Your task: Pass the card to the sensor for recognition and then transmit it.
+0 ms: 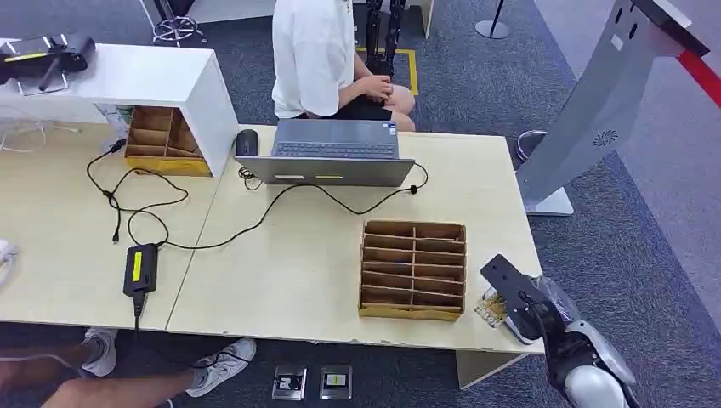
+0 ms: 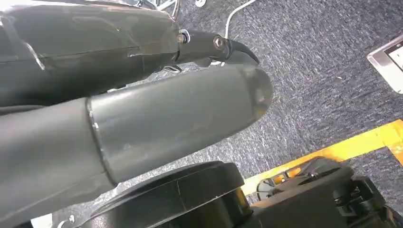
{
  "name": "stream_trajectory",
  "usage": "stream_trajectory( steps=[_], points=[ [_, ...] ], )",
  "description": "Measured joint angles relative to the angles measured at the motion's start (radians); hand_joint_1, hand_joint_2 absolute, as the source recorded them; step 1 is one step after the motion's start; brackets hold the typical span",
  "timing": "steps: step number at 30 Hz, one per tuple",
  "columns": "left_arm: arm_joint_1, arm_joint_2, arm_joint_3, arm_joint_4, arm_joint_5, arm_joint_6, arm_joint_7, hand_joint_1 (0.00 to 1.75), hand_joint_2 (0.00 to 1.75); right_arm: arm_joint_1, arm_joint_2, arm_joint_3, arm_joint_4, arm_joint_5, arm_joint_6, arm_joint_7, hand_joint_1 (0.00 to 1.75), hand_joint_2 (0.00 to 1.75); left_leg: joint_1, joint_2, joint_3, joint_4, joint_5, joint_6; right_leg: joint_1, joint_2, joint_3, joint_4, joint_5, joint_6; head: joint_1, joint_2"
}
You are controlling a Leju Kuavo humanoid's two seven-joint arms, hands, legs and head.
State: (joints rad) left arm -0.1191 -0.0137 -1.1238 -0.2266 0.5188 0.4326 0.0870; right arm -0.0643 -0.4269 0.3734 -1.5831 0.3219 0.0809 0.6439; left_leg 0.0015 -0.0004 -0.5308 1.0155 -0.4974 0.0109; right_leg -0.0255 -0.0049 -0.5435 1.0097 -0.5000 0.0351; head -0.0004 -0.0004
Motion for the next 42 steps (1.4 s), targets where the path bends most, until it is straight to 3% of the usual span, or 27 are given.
stream_trajectory(
  steps=[20,42],
  points=[
    [0.000,0.000,-0.004,-0.009,-0.010,-0.004,0.008,0.00,0.00,-0.077,0.000,0.007,0.173,0.061,0.063,0.001,1.75,1.75,0.000,0.000,-0.002,0.000,0.000,0.002,0.000,0.000,0.000,-0.004,0.001,0.002,0.000,0.000],
    [0.000,0.000,-0.006,-0.014,-0.021,-0.008,0.008,0.00,0.00,-0.129,-0.002,0.029,0.308,0.039,0.038,-0.014,1.75,1.75,0.000,0.000,-0.006,0.000,0.001,0.008,0.000,0.000,0.000,-0.010,0.006,0.008,0.000,0.000]
  ],
)
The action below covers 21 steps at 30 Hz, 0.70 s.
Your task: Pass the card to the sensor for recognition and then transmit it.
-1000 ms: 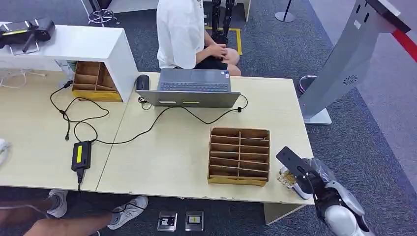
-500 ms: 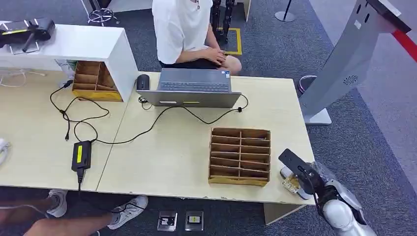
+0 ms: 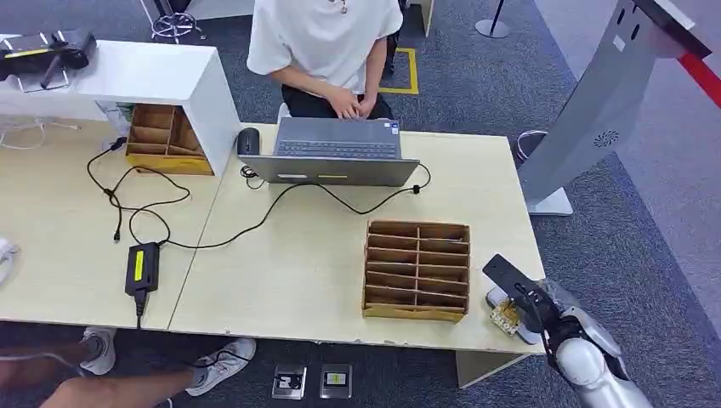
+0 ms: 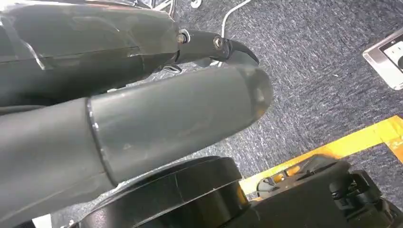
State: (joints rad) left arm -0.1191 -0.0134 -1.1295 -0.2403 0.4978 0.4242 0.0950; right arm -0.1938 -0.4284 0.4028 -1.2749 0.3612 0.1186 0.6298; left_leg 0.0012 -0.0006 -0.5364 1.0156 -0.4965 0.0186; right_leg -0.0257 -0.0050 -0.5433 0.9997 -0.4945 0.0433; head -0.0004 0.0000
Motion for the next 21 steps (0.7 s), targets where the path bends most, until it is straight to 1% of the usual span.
stream_trajectory(
  steps=[4,11,16,21],
  points=[
    [0.000,0.000,0.000,0.000,-0.006,-0.001,0.000,0.00,0.00,-0.001,-0.007,0.000,0.005,-0.011,-0.002,-0.005,1.75,1.75,0.000,0.000,-0.001,0.000,0.000,0.001,0.000,0.000,0.000,0.000,0.001,0.001,0.000,0.000],
    [0.000,0.000,0.000,0.000,-0.007,-0.004,0.000,0.00,0.00,-0.009,-0.020,0.001,0.009,-0.020,-0.003,0.007,1.75,1.75,-0.001,0.000,-0.001,0.000,0.000,0.001,-0.001,0.000,0.000,-0.001,0.001,0.001,0.000,0.000],
    [0.000,0.001,0.000,0.000,-0.010,-0.004,0.000,0.00,0.00,-0.018,-0.031,0.000,0.021,-0.097,-0.008,-0.011,1.75,1.75,-0.001,0.000,-0.001,0.000,0.000,0.001,-0.001,0.000,0.000,-0.001,0.001,0.001,0.000,0.000],
    [-0.001,0.001,0.000,0.000,-0.014,-0.004,-0.001,0.00,0.00,-0.030,-0.044,-0.001,0.035,-0.106,-0.014,-0.012,1.75,1.75,-0.001,0.000,-0.001,0.000,0.000,0.001,-0.001,0.000,0.000,-0.001,0.001,0.001,0.000,0.000]
  ],
)
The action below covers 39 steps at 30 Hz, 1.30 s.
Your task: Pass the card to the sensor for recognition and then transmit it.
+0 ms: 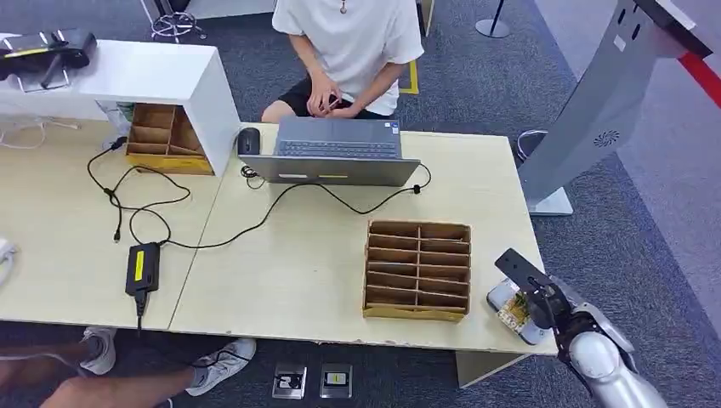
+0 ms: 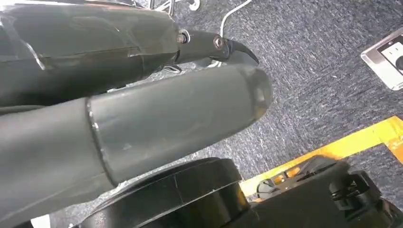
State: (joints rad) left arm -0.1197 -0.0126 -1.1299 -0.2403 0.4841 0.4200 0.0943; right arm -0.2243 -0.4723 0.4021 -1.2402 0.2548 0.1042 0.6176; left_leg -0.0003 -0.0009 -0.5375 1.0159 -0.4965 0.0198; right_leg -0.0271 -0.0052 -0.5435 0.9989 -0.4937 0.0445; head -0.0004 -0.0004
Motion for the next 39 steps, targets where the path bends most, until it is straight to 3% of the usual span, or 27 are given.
stream_trajectory(
  steps=[10,17,28,39],
  points=[
    [0.000,-0.001,0.000,0.000,-0.004,0.001,0.000,0.00,0.00,-0.038,0.000,0.014,0.066,0.117,-0.046,0.008,1.75,1.75,0.000,0.000,0.000,0.000,0.000,0.000,0.000,0.000,0.000,0.000,0.000,0.000,0.000,0.000],
    [-0.001,-0.005,0.000,0.000,-0.008,0.009,0.000,0.00,0.00,-0.062,0.024,0.051,0.137,0.335,-0.098,0.027,1.75,1.75,0.000,0.000,-0.001,0.000,0.000,0.000,0.000,0.000,0.000,0.000,0.000,0.000,0.000,0.000],
    [-0.002,-0.006,0.000,0.000,-0.010,0.002,-0.001,0.00,0.00,-0.082,0.075,0.101,0.193,0.399,-0.075,0.025,1.75,1.75,0.000,0.000,-0.001,0.000,0.000,0.001,0.000,0.000,0.000,-0.001,0.000,0.000,0.000,0.000],
    [-0.001,-0.006,0.000,0.000,0.008,-0.001,-0.010,0.00,0.00,-0.087,0.118,0.139,0.198,0.376,-0.042,0.027,1.75,1.75,0.001,0.001,0.001,0.000,0.000,0.001,0.001,0.002,0.002,-0.003,0.001,0.002,0.000,0.000]
  ],
)
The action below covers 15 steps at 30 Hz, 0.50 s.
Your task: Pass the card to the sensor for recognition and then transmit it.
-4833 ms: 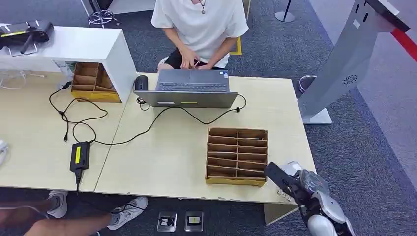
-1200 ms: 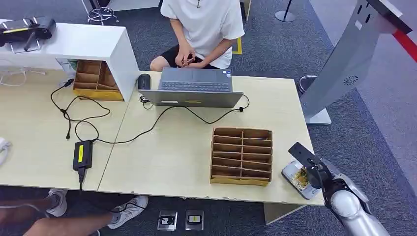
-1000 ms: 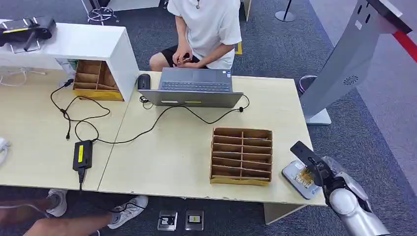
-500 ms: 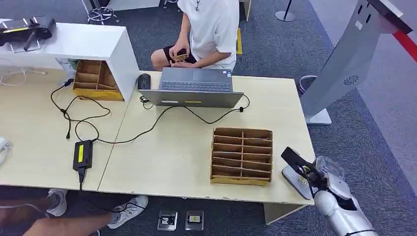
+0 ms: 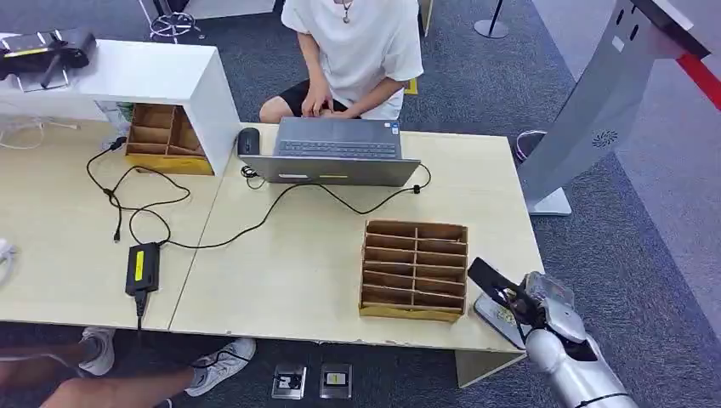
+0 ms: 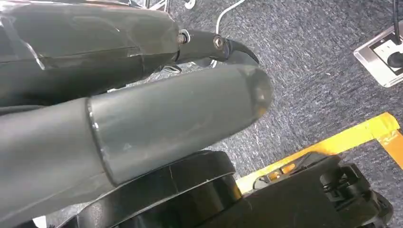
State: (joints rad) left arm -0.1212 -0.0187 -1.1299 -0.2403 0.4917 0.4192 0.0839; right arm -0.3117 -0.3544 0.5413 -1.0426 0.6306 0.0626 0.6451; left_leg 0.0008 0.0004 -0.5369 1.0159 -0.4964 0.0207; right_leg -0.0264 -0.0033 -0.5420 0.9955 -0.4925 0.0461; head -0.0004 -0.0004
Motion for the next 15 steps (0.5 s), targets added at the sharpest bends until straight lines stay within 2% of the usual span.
stream_trajectory(
  steps=[15],
  points=[
    [0.000,0.000,0.001,0.000,0.010,0.003,-0.010,0.00,0.00,-0.001,0.020,0.030,-0.006,0.097,-0.003,0.007,1.75,1.75,0.000,0.001,-0.001,0.000,0.001,0.003,0.000,0.001,0.000,-0.002,0.003,0.003,0.000,0.000]
  ],
)
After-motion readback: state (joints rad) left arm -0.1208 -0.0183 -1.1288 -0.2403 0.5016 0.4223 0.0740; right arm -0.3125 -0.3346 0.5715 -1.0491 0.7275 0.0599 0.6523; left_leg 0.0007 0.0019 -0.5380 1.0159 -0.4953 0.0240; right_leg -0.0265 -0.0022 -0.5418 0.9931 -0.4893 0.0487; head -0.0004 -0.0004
